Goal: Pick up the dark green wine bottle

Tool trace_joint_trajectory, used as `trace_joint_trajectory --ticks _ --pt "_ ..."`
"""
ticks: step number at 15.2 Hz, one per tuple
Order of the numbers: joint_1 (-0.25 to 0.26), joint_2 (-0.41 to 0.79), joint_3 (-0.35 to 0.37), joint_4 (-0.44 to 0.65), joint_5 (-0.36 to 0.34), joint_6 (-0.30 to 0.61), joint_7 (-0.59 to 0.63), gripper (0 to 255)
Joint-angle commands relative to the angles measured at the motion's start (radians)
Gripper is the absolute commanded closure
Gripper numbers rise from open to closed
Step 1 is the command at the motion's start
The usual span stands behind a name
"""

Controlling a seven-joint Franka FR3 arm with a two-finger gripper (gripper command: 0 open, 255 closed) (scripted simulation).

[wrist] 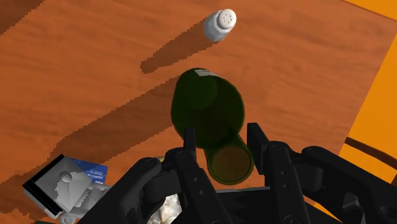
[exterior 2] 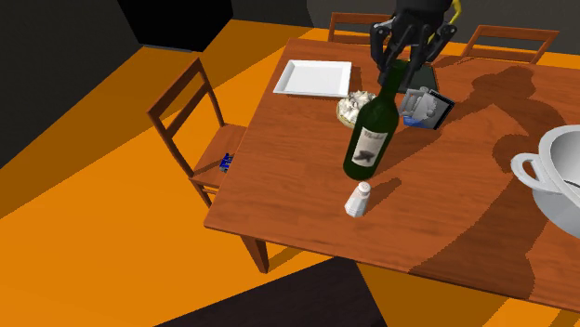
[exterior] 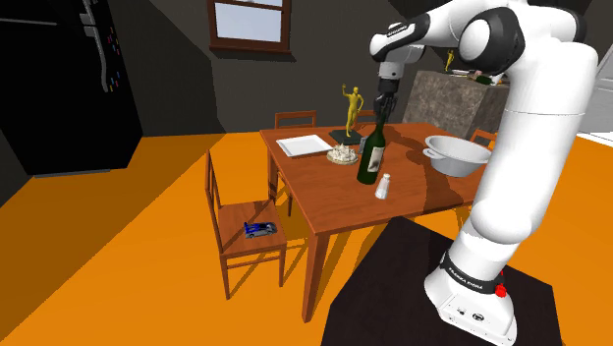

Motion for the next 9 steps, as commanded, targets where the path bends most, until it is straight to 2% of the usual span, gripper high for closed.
trace_joint_trajectory --ticks 1,9 --pt "0.000 -0.004 -0.001 0.021 -0.003 -0.024 0.002 255" --pt "-0.003 -0.009 -0.004 0.122 -0.007 -0.130 0.004 255"
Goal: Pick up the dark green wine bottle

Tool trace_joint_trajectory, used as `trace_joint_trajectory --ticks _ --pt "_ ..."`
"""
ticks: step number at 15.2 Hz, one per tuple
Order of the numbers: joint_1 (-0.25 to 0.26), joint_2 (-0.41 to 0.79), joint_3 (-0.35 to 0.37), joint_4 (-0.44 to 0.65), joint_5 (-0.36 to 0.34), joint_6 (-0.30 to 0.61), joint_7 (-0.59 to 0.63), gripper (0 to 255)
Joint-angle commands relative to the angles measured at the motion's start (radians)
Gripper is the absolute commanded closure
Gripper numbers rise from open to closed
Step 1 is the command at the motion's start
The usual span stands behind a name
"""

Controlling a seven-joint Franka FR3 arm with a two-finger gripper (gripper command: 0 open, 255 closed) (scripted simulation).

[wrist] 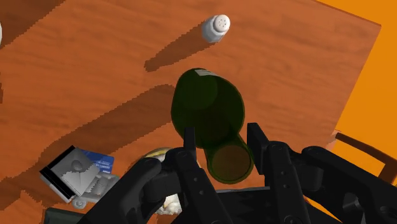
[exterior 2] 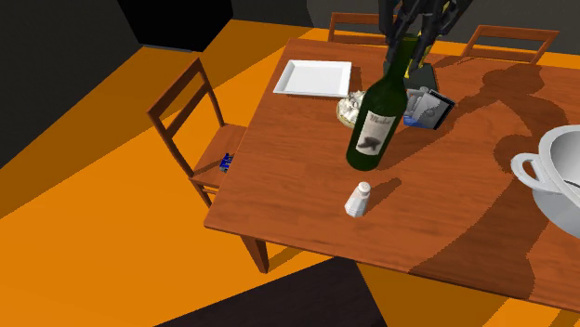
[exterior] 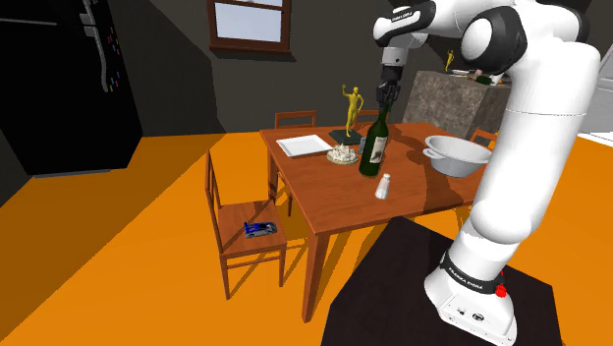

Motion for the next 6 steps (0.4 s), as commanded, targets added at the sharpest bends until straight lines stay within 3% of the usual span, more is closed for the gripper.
trace_joint_trajectory --ticks 1,6 --pt "-0.001 0.001 0.000 0.029 0.000 -0.029 0.001 255" --pt "-0.004 0.004 -0.002 0.076 0.002 -0.072 0.000 255"
